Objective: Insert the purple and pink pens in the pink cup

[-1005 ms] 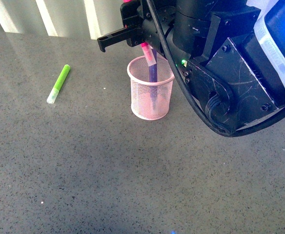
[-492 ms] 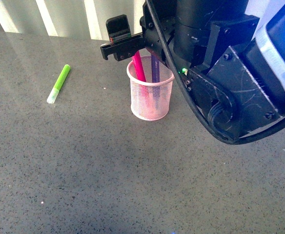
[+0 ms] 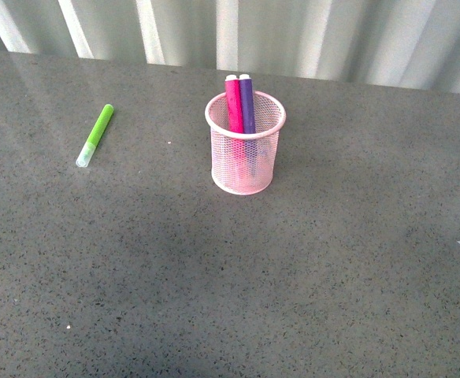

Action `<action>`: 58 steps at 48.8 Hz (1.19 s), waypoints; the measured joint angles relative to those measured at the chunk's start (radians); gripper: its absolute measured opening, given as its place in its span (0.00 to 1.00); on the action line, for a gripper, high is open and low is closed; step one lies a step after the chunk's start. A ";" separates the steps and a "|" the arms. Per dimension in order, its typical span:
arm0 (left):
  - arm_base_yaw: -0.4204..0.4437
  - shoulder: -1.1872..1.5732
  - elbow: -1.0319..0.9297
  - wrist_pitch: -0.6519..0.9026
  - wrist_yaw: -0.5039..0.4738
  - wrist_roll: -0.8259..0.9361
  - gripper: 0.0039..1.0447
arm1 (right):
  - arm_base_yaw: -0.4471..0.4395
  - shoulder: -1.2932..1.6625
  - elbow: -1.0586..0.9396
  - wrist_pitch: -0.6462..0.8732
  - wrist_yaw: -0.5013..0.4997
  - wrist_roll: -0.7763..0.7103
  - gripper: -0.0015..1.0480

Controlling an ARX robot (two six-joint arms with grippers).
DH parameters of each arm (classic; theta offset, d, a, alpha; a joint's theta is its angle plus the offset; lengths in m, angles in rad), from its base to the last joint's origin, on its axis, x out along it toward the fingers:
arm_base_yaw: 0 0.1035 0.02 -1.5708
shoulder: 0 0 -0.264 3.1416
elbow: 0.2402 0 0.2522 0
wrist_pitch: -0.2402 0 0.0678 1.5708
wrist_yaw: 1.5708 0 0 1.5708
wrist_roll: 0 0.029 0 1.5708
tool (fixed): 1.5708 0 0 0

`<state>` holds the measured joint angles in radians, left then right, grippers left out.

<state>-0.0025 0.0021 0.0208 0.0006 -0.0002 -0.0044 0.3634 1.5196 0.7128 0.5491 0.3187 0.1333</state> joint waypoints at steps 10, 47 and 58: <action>0.000 0.000 0.000 0.000 0.001 0.000 0.94 | -0.066 -0.423 -0.174 -0.175 0.015 -0.011 0.93; 0.000 -0.001 0.000 0.000 0.000 0.000 0.94 | -0.346 -0.848 -0.633 0.032 -0.315 -0.133 0.03; 0.000 -0.001 0.000 0.000 0.000 0.000 0.94 | -0.361 -0.957 -0.665 -0.044 -0.317 -0.133 0.03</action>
<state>-0.0025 0.0010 0.0208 0.0002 -0.0002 -0.0044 0.0025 0.5625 0.0479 0.5053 0.0021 0.0002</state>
